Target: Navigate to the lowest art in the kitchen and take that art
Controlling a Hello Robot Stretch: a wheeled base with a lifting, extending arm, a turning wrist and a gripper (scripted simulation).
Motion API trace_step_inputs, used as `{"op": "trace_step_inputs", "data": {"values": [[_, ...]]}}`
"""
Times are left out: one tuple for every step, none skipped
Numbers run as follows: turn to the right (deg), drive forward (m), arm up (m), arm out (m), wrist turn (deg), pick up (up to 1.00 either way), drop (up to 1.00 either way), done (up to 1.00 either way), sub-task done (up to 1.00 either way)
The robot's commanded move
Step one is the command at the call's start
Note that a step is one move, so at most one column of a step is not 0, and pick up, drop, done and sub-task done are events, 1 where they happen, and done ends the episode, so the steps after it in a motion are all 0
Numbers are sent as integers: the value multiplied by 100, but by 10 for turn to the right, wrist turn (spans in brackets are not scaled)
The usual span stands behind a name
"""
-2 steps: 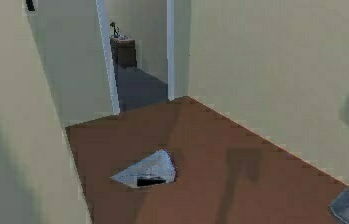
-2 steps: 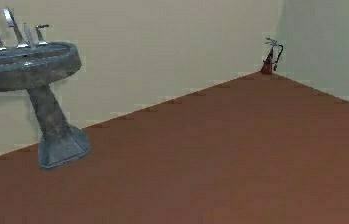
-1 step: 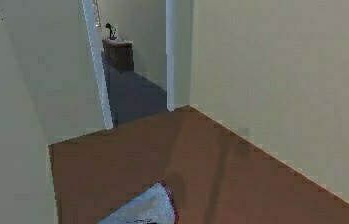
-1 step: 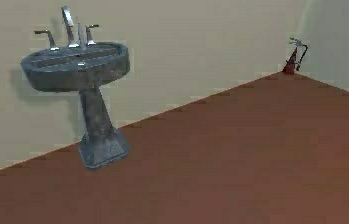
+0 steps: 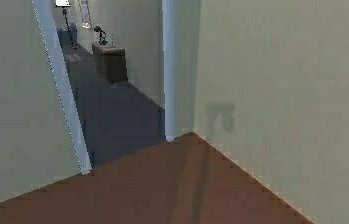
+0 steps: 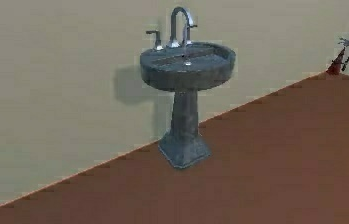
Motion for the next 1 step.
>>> {"op": "trace_step_inputs", "data": {"values": [[-60, 0, 0, 0, 0, 0, 0, 0, 0]]}}
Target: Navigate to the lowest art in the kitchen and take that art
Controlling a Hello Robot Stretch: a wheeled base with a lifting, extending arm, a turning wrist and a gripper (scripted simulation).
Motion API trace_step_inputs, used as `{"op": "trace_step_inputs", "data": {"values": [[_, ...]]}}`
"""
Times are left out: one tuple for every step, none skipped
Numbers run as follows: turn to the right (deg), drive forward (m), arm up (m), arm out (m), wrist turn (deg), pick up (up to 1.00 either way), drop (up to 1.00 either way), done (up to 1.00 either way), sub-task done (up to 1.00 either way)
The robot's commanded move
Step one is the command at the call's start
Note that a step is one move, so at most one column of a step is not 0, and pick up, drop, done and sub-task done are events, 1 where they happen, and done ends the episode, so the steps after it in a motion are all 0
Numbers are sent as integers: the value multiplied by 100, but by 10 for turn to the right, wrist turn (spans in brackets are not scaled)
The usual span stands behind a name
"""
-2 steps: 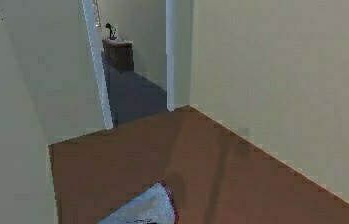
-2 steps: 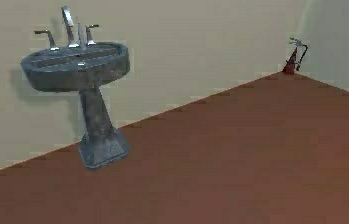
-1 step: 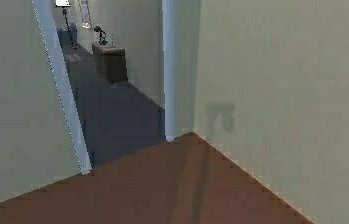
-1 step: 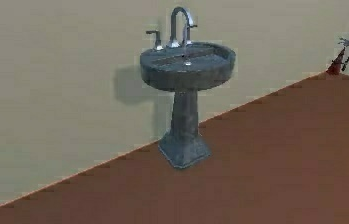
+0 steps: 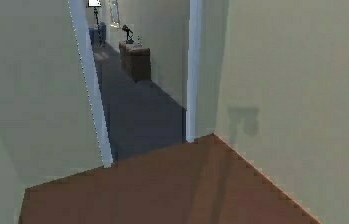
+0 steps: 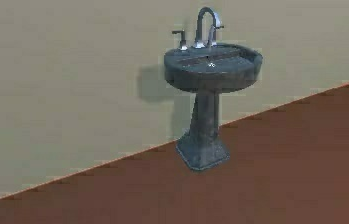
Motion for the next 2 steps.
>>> {"op": "trace_step_inputs", "data": {"values": [[0, 100, 0, 0, 0, 0, 0, 0, 0], [0, 75, 0, 0, 0, 0, 0, 0, 0]]}}
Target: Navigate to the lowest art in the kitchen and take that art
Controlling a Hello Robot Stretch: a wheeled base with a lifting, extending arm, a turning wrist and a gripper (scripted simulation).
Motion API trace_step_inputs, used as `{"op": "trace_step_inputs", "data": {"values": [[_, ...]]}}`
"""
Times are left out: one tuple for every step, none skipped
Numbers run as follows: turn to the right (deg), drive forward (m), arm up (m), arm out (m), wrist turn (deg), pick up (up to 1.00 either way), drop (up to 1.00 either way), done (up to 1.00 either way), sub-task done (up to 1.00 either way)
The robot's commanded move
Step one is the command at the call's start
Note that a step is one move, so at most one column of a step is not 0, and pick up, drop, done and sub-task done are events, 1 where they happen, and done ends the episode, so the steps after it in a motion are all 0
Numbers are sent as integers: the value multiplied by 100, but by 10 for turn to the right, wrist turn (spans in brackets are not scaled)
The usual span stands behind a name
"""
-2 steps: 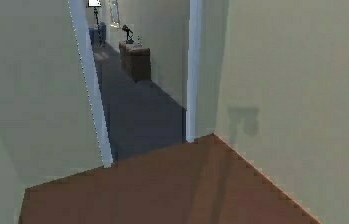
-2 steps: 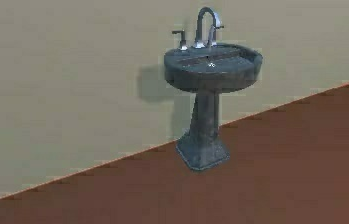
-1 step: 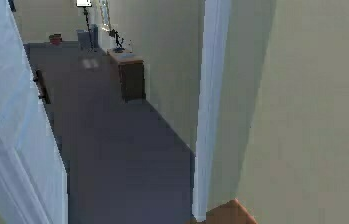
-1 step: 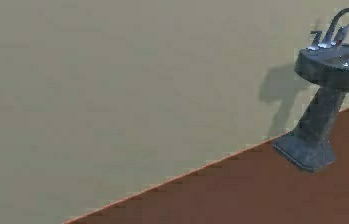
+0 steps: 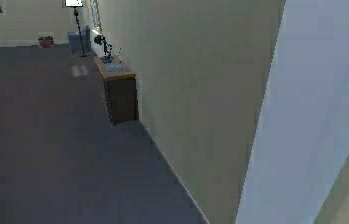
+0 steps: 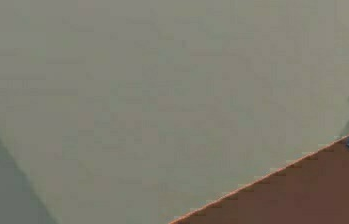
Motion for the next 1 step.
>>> {"op": "trace_step_inputs", "data": {"values": [[-330, 0, 0, 0, 0, 0, 0, 0, 0]]}}
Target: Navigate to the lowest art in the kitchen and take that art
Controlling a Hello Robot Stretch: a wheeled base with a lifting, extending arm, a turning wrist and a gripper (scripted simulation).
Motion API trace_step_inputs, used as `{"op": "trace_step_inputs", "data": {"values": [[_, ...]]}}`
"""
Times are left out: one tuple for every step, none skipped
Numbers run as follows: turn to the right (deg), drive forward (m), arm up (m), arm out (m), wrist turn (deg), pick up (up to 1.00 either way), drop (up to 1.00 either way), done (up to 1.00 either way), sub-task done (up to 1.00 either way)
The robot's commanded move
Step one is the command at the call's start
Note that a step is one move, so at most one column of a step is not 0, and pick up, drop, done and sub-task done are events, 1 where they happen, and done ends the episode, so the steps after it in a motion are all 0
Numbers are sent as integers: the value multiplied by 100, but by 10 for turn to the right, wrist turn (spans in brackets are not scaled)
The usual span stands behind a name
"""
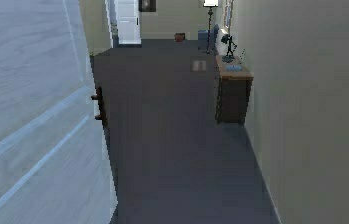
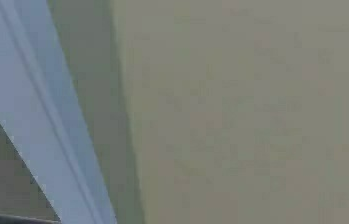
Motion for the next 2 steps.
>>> {"op": "trace_step_inputs", "data": {"values": [[0, 100, 0, 0, 0, 0, 0, 0, 0], [-120, 0, 0, 0, 0, 0, 0, 0, 0]]}}
